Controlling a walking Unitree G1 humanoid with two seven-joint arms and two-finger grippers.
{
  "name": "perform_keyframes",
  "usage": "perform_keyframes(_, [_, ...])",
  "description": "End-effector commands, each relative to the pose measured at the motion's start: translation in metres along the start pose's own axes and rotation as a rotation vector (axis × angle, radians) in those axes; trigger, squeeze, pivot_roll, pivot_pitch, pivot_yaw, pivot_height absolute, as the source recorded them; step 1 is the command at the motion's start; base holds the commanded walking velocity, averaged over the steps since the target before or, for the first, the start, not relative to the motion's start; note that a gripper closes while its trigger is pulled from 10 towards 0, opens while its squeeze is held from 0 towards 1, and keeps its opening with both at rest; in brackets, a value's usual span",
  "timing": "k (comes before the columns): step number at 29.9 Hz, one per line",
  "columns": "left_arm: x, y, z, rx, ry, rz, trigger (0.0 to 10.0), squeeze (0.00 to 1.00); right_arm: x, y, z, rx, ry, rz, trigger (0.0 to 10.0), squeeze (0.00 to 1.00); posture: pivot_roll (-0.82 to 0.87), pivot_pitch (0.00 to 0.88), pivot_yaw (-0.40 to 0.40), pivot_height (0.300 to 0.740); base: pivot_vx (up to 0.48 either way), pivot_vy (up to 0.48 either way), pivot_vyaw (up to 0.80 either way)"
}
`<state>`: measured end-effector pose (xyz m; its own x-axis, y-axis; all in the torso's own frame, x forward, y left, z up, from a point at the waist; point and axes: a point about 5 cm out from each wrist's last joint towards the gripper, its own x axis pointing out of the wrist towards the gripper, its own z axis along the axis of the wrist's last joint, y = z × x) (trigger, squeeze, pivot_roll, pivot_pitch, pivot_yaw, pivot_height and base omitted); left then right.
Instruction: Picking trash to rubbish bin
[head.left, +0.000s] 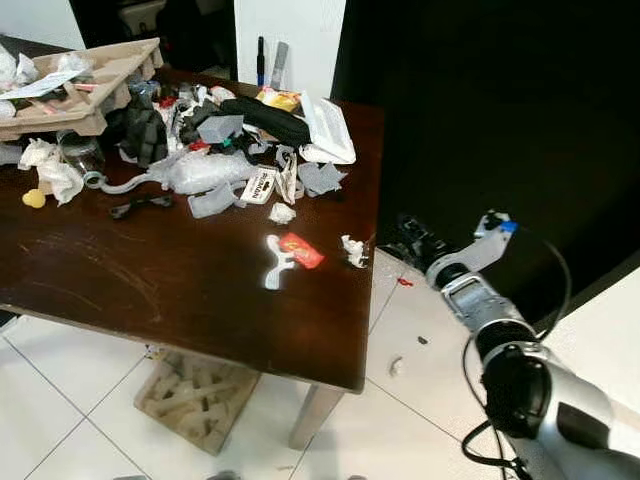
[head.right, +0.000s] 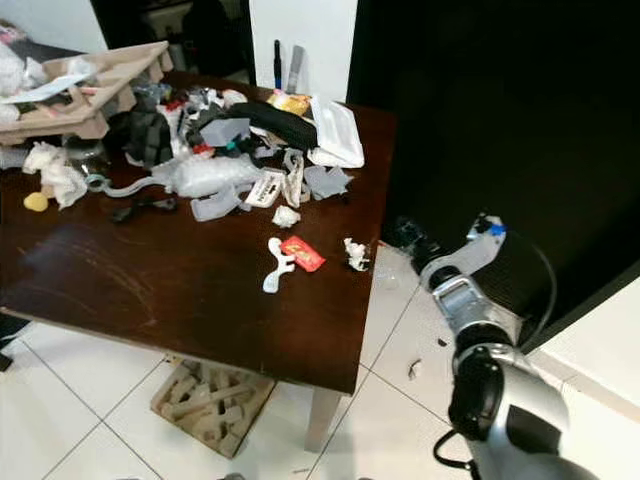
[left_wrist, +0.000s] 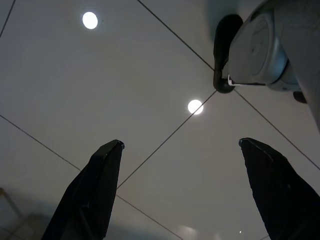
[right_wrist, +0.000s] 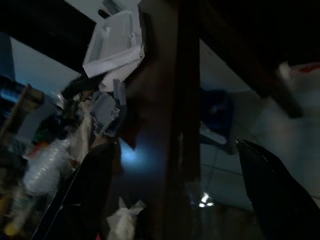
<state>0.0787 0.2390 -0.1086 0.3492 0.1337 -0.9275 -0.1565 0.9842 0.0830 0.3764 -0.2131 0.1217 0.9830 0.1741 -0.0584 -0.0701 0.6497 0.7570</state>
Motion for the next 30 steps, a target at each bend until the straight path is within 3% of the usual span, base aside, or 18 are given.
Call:
perform_keyframes(1, [0.0,-0.006,-0.006,0.017,0.02,-0.018,10.0,0.0,-0.003,-0.004,-0.006,-0.059,0.065,-0.003,10.0,0.0,0.2,0.148,-0.066,0.74,0.0,0.0,0.0])
perform_keyframes(8, [0.0,-0.007,-0.003,0.023,0.015,-0.022,10.0,0.0,-0.005,-0.006,-0.012,-0.14,0.18,0.013,10.0,0.0,0.2,0.145,-0.067,0.74,0.0,0.0,0.0])
perform_keyframes(22, [0.001,-0.008,-0.004,0.024,0.018,-0.024,10.0,0.0,-0.008,-0.007,-0.022,-0.162,0.314,0.025,10.0,0.0,0.19,0.138,-0.071,0.74,0.0,0.0,0.0])
perform_keyframes(23, [0.001,-0.009,-0.003,0.023,0.017,-0.024,10.0,0.0,-0.008,-0.006,-0.023,-0.157,0.321,0.032,0.6,0.0,0.19,0.137,-0.071,0.74,0.0,0.0,0.0])
perform_keyframes(25, [0.001,-0.009,-0.003,0.023,0.017,-0.025,10.0,0.0,-0.008,-0.005,-0.024,-0.154,0.326,0.036,0.6,0.0,0.19,0.137,-0.071,0.74,0.0,0.0,0.0])
perform_keyframes(26, [0.001,-0.009,-0.002,0.022,0.015,-0.025,10.0,0.0,-0.007,-0.003,-0.025,-0.148,0.335,0.055,0.0,0.0,0.19,0.132,-0.073,0.74,0.0,0.0,0.0])
perform_keyframes(30, [0.001,-0.009,-0.001,0.021,0.012,-0.025,10.0,0.0,-0.006,0.0,-0.026,-0.138,0.336,0.068,0.0,0.0,0.19,0.129,-0.073,0.74,0.0,0.0,0.0])
